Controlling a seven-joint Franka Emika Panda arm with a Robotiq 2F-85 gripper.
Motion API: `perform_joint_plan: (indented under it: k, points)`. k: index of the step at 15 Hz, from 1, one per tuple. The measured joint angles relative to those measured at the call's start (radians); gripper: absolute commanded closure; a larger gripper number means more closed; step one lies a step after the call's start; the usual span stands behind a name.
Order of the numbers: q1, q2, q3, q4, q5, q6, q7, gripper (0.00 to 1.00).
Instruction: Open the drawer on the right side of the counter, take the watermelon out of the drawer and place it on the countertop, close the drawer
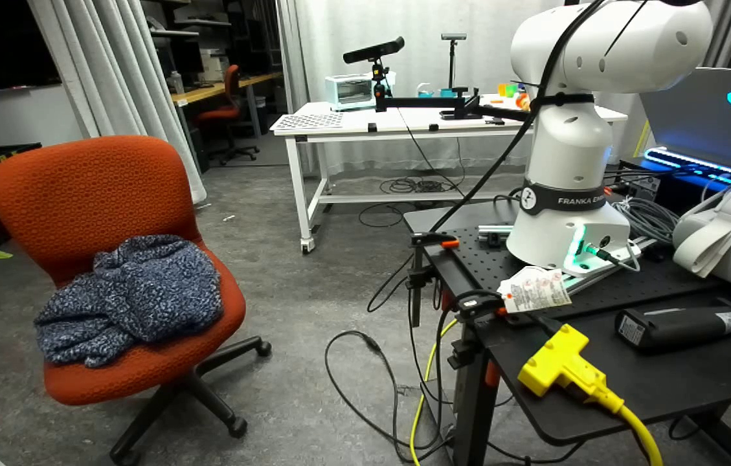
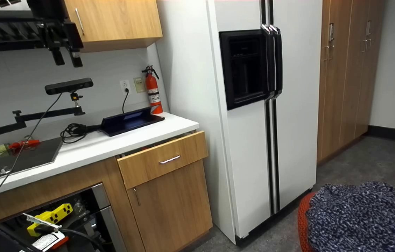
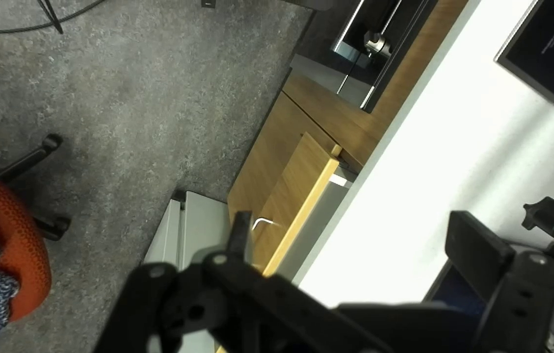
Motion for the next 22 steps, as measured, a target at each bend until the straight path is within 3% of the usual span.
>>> perform_joint_plan:
  k: [8,17,22]
  points:
    - [-0.062,0.084,-0.047,-0.07,-0.115,0.043,-0.085,0.0]
    - [-0.16,0.357,-0.126,-0.135,-0.26,0.414,-0.149,0.0]
    - [-0.161,0.427,-0.133,-0.121,-0.26,0.453,-0.15,0.0]
